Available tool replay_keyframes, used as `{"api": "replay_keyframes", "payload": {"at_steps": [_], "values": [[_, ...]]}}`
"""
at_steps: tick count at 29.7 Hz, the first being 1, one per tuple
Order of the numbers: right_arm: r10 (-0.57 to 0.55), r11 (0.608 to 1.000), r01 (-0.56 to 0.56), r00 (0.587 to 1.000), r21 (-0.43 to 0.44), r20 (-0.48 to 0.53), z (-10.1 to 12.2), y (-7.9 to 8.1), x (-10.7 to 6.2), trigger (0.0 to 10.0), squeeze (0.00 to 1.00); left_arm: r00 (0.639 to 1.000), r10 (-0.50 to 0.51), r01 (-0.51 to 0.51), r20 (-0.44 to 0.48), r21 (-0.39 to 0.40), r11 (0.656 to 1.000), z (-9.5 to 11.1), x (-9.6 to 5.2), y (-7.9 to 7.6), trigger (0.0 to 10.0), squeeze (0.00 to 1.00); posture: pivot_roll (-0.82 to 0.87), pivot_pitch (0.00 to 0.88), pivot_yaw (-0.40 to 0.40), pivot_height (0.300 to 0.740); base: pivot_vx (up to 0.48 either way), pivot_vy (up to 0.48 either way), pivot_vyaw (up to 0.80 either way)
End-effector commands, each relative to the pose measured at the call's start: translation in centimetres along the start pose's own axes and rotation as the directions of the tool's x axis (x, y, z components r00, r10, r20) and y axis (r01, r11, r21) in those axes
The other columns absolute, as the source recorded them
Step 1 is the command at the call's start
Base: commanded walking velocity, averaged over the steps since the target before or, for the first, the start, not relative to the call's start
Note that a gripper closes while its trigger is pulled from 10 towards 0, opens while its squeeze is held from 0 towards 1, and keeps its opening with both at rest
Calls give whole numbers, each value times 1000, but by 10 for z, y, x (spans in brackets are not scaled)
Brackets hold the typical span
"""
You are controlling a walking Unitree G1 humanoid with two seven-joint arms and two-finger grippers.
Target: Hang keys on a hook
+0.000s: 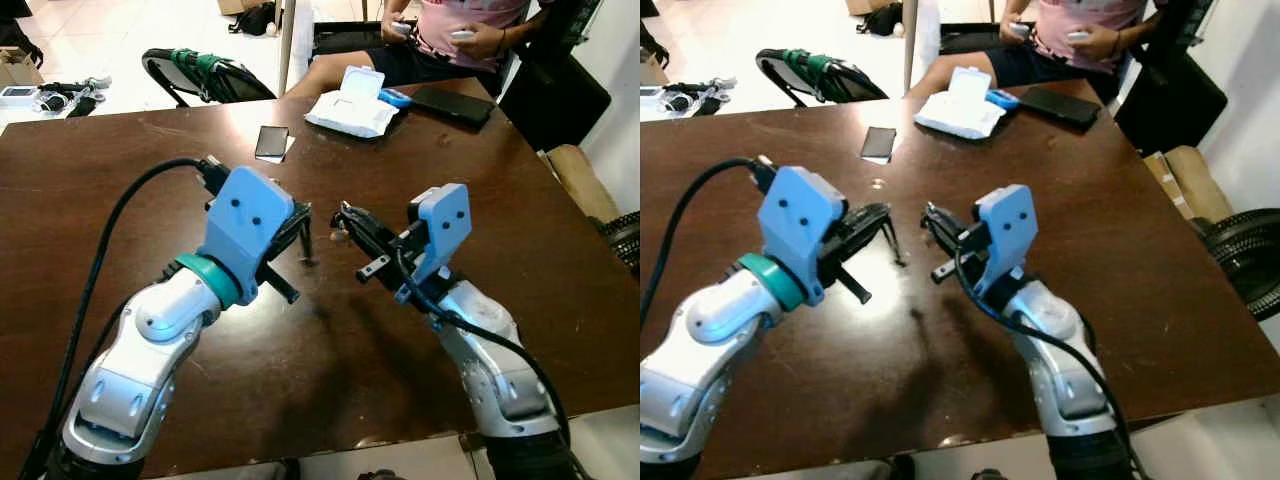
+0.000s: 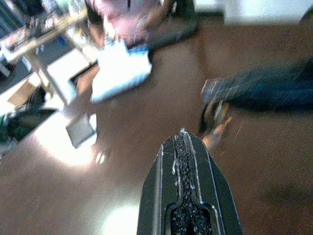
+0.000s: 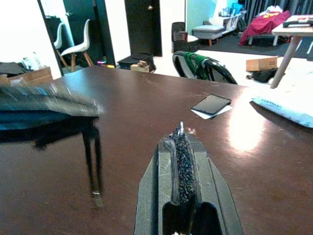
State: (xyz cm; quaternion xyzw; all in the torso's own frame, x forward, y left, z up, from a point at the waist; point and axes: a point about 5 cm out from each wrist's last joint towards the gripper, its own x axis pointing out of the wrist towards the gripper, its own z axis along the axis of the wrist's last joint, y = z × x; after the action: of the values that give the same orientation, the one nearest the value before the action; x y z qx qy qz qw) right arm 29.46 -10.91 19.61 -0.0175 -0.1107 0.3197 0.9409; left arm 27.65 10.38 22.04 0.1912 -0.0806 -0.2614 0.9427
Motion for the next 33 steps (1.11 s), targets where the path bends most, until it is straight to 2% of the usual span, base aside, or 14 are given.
{"api": "replay_keyframes", "payload": {"at_steps": [1,8,9,10,12,13,14,18,19,22,23,28,29,33], "values": [[4,1000,-4,1000,-3,-12,-5,3,-1,10000,0,1000,-14,14,-23,2,1000,-4,0,-2,10000,0,54,58,137,740,0,0,0],[10,1000,-10,1000,-19,-18,-6,3,-2,10000,0,995,-77,75,-61,-34,997,-9,-3,-8,10000,0,57,57,136,740,0,0,0],[18,1000,-19,1000,-21,-18,-6,4,-2,10000,0,976,-120,117,-181,-26,993,-29,-8,-14,10000,0,56,61,134,740,0,0,0],[18,1000,-19,1000,-21,-18,-6,4,-2,10000,0,976,-120,117,-181,-26,993,-29,-8,-14,10000,0,56,61,134,740,0,0,0],[34,999,-34,999,-24,-19,-6,7,-2,10000,0,905,-172,189,-390,5,982,-62,-23,-17,10000,0,63,65,131,740,0,0,0],[34,999,-34,999,-24,-19,-6,7,-2,10000,0,905,-172,189,-390,5,982,-62,-23,-17,10000,0,63,65,131,740,0,0,0],[40,999,-40,999,-24,-20,-6,7,-2,10000,0,873,-182,214,-453,21,977,-72,-30,-16,10000,0,64,66,130,740,0,0,0],[44,999,-44,999,-24,-21,-6,8,-1,10000,0,859,-187,228,-477,29,973,-76,-32,-15,10000,0,64,67,131,740,0,0,0],[46,999,-47,999,-24,-20,-6,8,0,10000,0,851,-198,242,-486,29,970,-77,-33,-16,10000,549,63,68,131,740,0,0,0],[47,999,-48,999,-25,-19,-6,8,0,10000,0,849,-206,250,-486,25,968,-77,-33,-16,10000,549,63,68,131,740,0,0,0],[47,999,-47,999,-27,-19,-6,8,0,10000,0,853,-212,246,-477,9,969,-76,-31,-17,10000,1000,60,69,132,740,0,0,0],[46,999,-46,999,-28,-19,-6,8,0,10000,0,857,-220,242,-466,-13,970,-74,-30,-17,10000,1000,60,69,132,740,0,0,0],[45,999,-46,999,-27,-19,-6,7,0,10000,0,863,-223,227,-453,-46,973,-73,-28,-16,10000,1000,63,68,134,740,0,0,0],[46,999,-46,999,-25,-18,-6,7,1,10000,0,869,-222,207,-443,-81,975,-70,-26,-14,10000,1000,64,68,134,740,0,0,0]]}}
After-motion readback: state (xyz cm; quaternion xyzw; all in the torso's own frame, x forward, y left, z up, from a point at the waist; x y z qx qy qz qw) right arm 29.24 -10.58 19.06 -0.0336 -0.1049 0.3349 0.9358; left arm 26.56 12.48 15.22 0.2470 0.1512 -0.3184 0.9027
